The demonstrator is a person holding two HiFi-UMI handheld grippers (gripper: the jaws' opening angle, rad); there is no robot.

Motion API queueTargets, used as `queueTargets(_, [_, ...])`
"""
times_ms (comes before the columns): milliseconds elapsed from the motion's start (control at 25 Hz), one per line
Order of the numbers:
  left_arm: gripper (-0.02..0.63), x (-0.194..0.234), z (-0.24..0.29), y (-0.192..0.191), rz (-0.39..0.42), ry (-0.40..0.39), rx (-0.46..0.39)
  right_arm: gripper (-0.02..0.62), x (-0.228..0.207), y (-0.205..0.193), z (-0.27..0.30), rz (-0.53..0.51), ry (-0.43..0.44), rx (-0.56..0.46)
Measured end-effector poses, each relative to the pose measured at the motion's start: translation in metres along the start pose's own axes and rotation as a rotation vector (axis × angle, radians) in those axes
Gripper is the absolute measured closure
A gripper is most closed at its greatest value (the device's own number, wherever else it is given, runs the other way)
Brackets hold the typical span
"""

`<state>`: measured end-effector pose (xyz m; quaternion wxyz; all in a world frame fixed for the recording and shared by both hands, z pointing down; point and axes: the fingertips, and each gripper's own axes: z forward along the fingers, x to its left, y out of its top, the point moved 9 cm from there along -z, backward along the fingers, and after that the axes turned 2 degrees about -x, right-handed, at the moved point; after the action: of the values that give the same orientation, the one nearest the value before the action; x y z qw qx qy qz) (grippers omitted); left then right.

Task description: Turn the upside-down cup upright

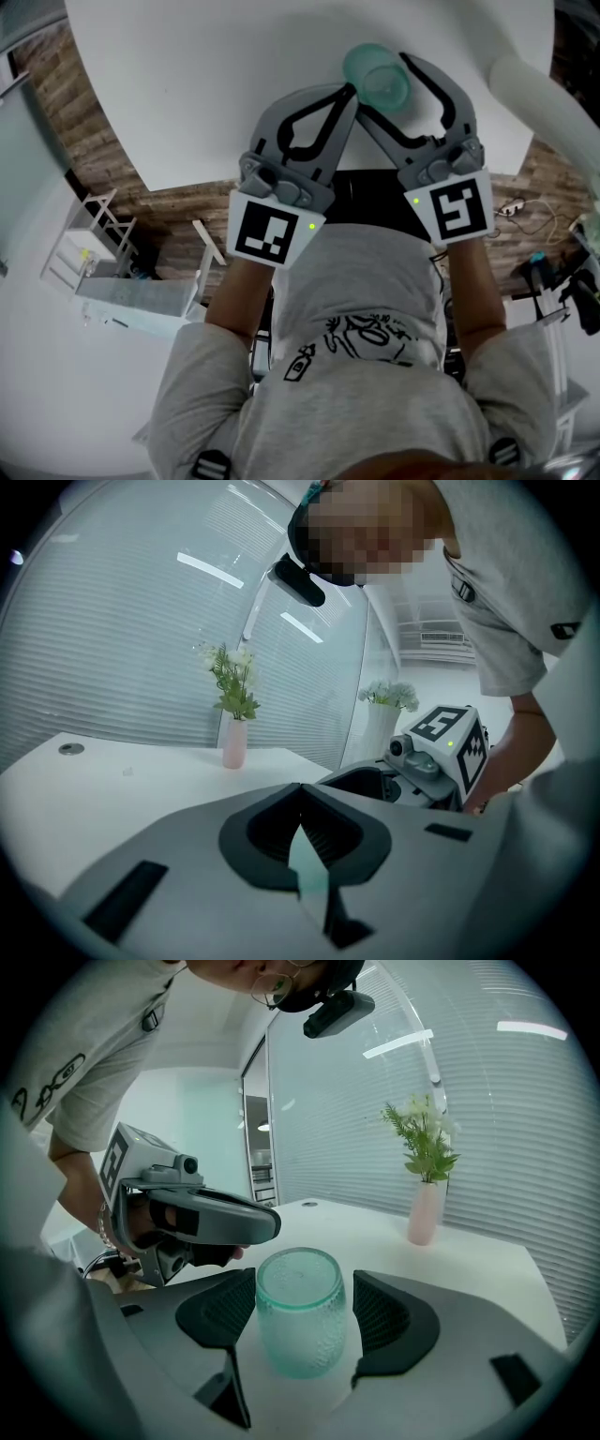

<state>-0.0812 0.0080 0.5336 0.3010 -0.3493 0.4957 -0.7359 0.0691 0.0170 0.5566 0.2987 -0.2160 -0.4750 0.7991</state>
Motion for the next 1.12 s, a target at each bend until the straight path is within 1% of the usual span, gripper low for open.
queueTargets(320, [0.603,0.001,-0.001,-0.009,0.000,0.002,0.009,0.273,0.002,-0.006,0.003,-0.010,0.005,-0.002])
queueTargets(560, [0.603,0.004,-0.001,-0.012,-0.012,0.009,0.013,0.273,-0.001,-0.010,0.007,0.005,0.006,-0.011])
queueTargets(720, [0.603,0.005,-0.001,-0.013,-0.006,0.008,0.012,0.275,-0.003,-0.009,0.008,0.015,0.001,-0.025])
queueTargets(880, [0.603,0.005,-0.001,-0.009,-0.005,0.010,0.013,0.275,-0.004,-0.003,0.007,0.019,-0.005,-0.041])
queueTargets(1120, [0.603,0.003,0.003,0.005,0.007,0.006,-0.007,0.275,-0.009,0.006,0.001,-0.003,0.001,-0.028])
